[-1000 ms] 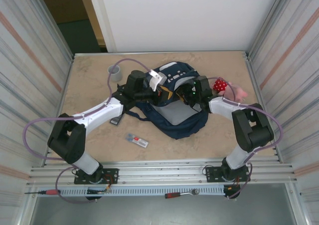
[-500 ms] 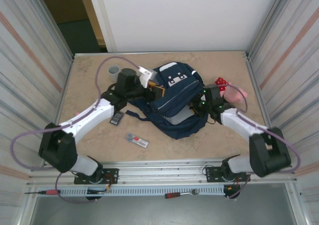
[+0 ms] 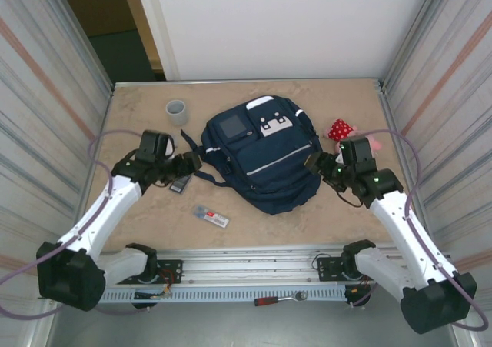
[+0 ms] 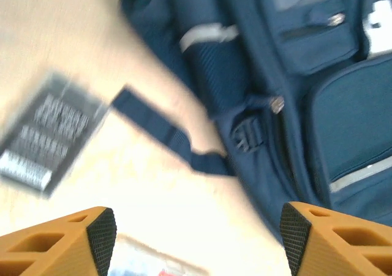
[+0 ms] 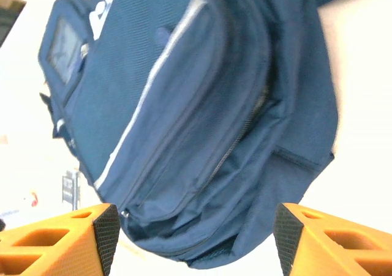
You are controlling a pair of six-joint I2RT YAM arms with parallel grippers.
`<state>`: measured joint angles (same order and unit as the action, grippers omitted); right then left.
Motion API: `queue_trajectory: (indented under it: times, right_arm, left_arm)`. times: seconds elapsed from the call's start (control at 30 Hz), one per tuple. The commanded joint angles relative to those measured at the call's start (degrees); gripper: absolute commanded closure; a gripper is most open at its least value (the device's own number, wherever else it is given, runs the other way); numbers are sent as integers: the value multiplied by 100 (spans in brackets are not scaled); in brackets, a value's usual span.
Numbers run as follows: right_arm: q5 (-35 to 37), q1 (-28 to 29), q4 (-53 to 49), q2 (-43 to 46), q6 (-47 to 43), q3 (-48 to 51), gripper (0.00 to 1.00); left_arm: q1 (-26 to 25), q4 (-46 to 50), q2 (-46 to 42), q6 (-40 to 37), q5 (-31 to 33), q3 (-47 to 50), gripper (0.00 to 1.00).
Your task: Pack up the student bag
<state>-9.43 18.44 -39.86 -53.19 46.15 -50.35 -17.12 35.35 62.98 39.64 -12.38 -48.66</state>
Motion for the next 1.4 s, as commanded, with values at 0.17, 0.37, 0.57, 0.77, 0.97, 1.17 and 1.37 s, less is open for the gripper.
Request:
queue_trajectory:
  times: [0.17,0.37,0.57,0.77,0.97,1.17,1.37]
  right_arm:
    - [156,2055,-507,-1758,-1990,-1667,32]
    - [-103,3336,-323,-3330,-2587,-2507,33]
    - [-143,4228,-479,-4770,-3089,-3625,34]
    - [295,4773,-1160,-6123,-3576,-4644,31]
    - [903,5073,-1532,-7000,-3959,-5217,30]
    - [1294,5073,-1519,-7391,-3983,-5494,27]
    - [1288,5073,-1450,-7709,-4115,-5582,28]
  left_arm:
    - [-371,1227,-328,2525,283,473,29]
    - [332,2003,-696,2624,679,305,24]
    - [1050,2338,-1171,2593,702,471,22]
    - [1246,2371,-1450,2760,900,526,22]
    - [1255,2377,-1457,2713,1120,463,22]
    - [1249,2273,-1392,2730,1071,532,23]
    - [1255,2131,-1386,2711,1010,639,23]
